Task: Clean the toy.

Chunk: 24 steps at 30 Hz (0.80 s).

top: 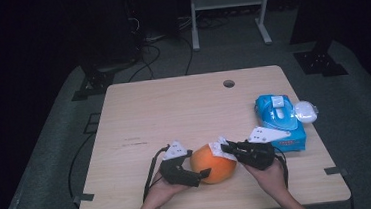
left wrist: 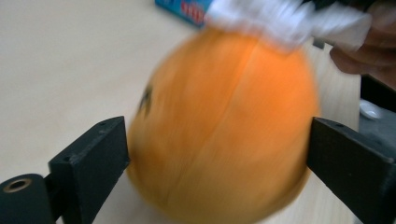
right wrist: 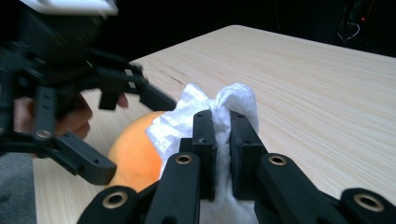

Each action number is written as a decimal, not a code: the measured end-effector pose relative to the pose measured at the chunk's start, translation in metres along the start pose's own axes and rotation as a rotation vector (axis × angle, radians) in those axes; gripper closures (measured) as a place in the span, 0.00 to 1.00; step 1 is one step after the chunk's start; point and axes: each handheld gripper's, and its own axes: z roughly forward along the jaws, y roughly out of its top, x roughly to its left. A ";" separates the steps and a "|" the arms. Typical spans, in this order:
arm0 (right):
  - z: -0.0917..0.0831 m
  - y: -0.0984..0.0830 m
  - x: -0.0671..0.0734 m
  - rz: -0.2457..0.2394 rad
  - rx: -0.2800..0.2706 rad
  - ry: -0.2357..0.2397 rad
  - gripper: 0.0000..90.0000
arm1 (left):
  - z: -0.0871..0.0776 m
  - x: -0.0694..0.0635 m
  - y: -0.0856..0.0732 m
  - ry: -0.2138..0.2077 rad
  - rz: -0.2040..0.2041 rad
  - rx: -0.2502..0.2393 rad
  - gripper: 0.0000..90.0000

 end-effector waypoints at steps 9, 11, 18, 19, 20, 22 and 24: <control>0.008 0.010 0.023 -0.046 -0.020 0.071 0.91 | -0.011 -0.027 0.011 0.161 0.217 -0.062 0.42; 0.007 0.007 0.016 -0.025 -0.023 0.061 0.91 | -0.015 -0.028 0.013 0.186 0.238 -0.052 0.43; 0.008 -0.004 -0.012 0.082 0.012 0.012 0.90 | -0.010 -0.027 0.012 0.161 0.263 -0.003 0.41; 0.008 -0.002 -0.009 0.073 0.006 0.010 0.90 | -0.010 -0.027 0.011 0.150 0.265 -0.004 0.41; 0.008 -0.001 -0.008 0.067 -0.002 0.010 0.90 | -0.011 -0.026 0.010 0.138 0.263 0.001 0.40; 0.009 -0.002 -0.007 0.065 0.005 0.018 0.90 | -0.012 -0.025 0.010 0.112 0.247 0.005 0.37; 0.011 -0.005 -0.007 0.074 0.016 0.024 0.90 | -0.017 -0.020 0.012 0.054 0.177 -0.021 0.32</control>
